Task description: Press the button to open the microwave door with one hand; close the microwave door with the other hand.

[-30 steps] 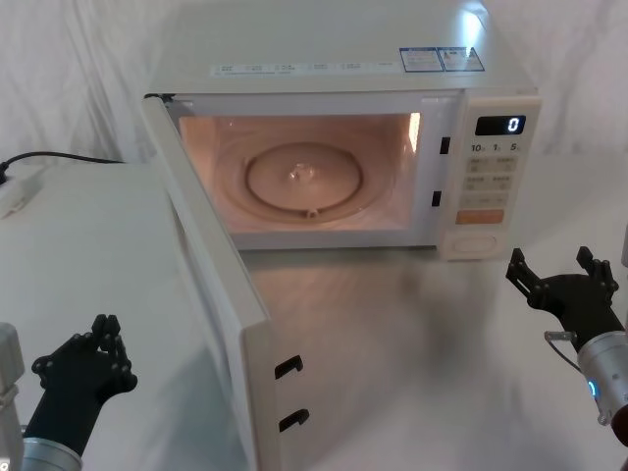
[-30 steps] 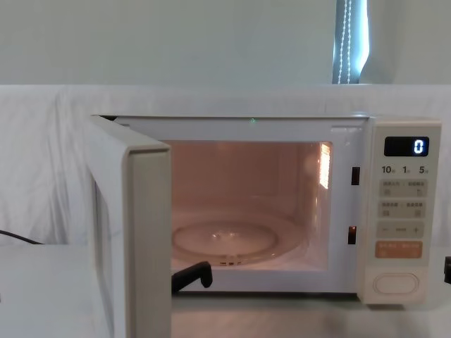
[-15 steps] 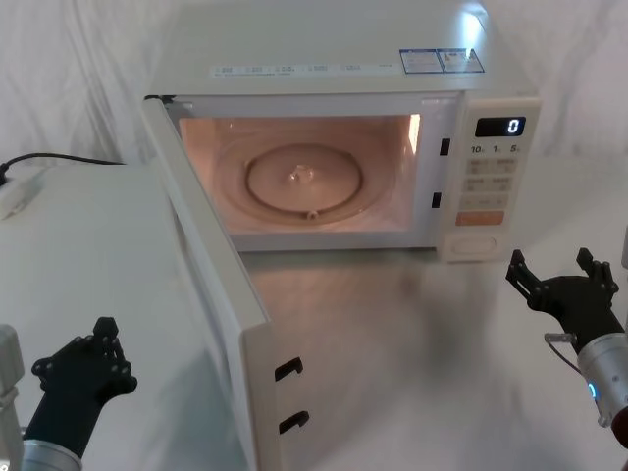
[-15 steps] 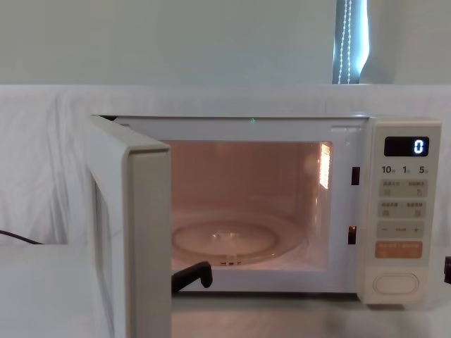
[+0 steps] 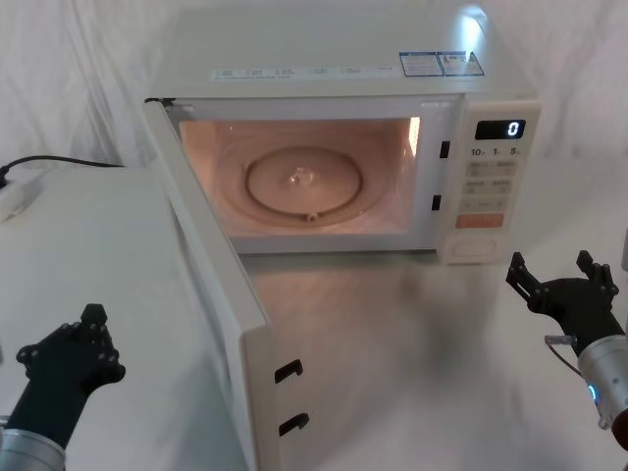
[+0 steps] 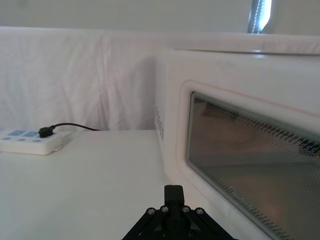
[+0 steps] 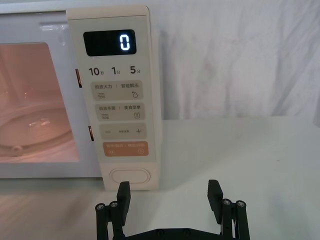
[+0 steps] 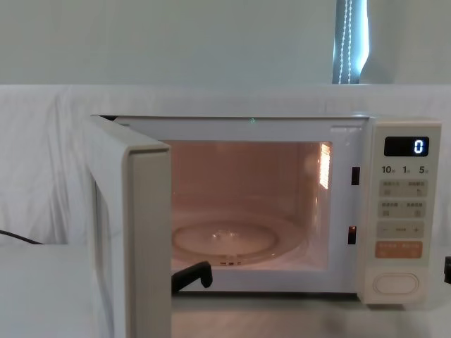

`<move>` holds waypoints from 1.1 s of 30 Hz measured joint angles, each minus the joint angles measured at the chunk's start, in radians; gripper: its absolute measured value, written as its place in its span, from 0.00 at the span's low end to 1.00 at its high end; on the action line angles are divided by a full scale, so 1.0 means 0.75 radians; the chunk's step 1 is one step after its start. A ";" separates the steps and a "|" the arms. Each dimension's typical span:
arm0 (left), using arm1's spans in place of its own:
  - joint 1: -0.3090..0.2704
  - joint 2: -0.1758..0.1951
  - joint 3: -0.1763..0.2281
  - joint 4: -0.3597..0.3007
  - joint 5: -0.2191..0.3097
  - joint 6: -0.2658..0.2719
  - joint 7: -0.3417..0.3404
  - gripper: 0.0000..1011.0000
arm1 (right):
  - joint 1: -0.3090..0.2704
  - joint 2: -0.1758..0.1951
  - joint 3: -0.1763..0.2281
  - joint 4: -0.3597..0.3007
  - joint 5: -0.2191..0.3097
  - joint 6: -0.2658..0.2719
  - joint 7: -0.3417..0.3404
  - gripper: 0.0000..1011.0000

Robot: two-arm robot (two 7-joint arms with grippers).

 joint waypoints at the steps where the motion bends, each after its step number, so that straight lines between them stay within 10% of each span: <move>1: 0.004 0.000 -0.005 -0.011 -0.008 0.010 -0.009 0.00 | 0.000 0.000 0.000 0.000 0.000 0.000 0.000 0.99; 9: 0.072 0.051 -0.088 -0.152 -0.154 0.148 -0.147 0.00 | 0.000 0.000 0.000 0.000 0.000 0.000 0.000 0.99; 20: 0.210 0.247 -0.244 -0.332 -0.426 0.335 -0.387 0.00 | 0.000 0.000 0.000 0.000 0.000 0.000 0.000 0.99; 33: 0.246 0.362 -0.303 -0.361 -0.615 0.342 -0.589 0.00 | 0.000 0.000 0.000 0.000 0.000 0.000 0.000 0.99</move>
